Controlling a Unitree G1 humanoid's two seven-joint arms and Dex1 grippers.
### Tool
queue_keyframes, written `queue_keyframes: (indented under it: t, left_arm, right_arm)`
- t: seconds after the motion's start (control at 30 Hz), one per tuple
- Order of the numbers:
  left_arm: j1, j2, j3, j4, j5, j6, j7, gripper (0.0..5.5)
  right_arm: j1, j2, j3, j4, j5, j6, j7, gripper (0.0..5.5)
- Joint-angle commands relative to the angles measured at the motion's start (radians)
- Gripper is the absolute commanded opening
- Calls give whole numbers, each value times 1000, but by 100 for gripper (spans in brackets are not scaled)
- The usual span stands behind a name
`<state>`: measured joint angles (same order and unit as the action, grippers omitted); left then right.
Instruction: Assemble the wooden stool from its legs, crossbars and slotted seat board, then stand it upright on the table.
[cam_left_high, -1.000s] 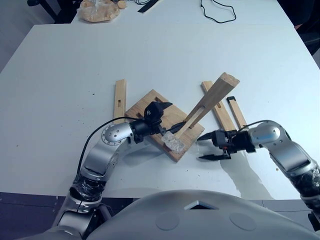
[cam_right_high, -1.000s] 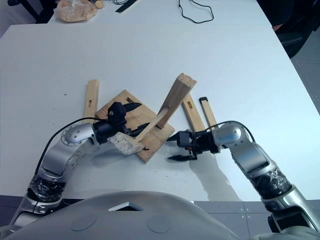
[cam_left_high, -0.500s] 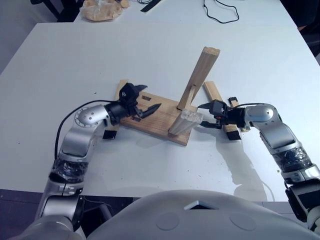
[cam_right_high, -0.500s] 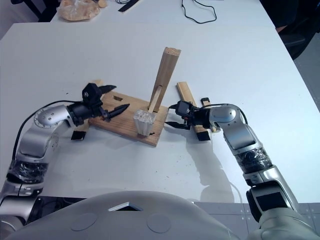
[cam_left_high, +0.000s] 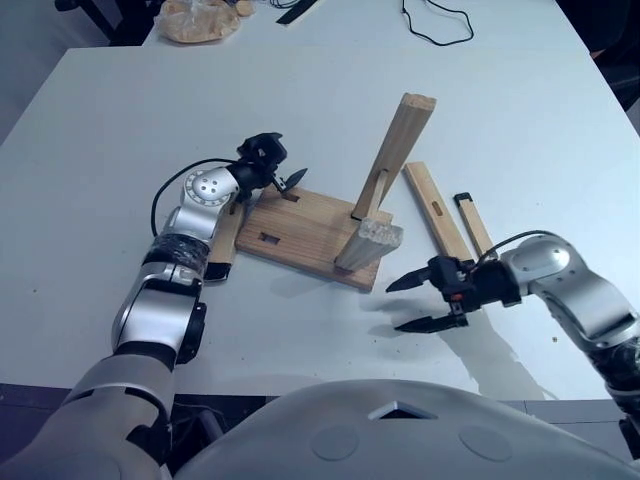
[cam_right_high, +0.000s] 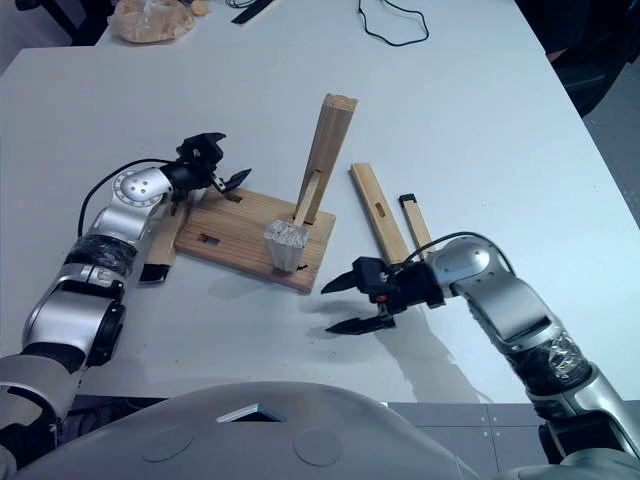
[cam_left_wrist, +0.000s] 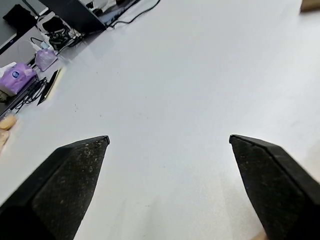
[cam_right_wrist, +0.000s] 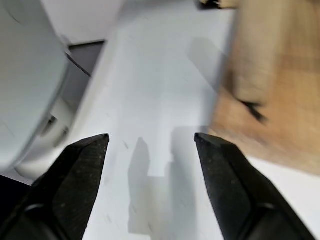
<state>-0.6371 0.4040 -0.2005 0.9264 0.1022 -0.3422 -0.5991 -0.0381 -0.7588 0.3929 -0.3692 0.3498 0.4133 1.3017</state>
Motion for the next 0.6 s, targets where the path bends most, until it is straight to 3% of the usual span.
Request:
queue_keyframes:
  t: [0.03, 0.23, 0.4, 0.6]
  left_arm:
    - [-33, -12, -36, 120, 71, -64, 14, 446]
    - [56, 50, -108, 113, 118, -164, -128, 446]
    - [161, 132, -120, 4, 64, -178, -279, 446]
    - [242, 181, -117, -170, -13, -107, -374, 446]
  right_arm:
    - [-50, 74, 94, 62, -95, -11, -63, 315]
    - [-90, 156, 139, 181, -240, -44, -210, 315]
    - [-86, 171, 37, 196, -226, -14, -305, 315]
    - [-153, 223, 3, 235, -245, 2, -384, 315]
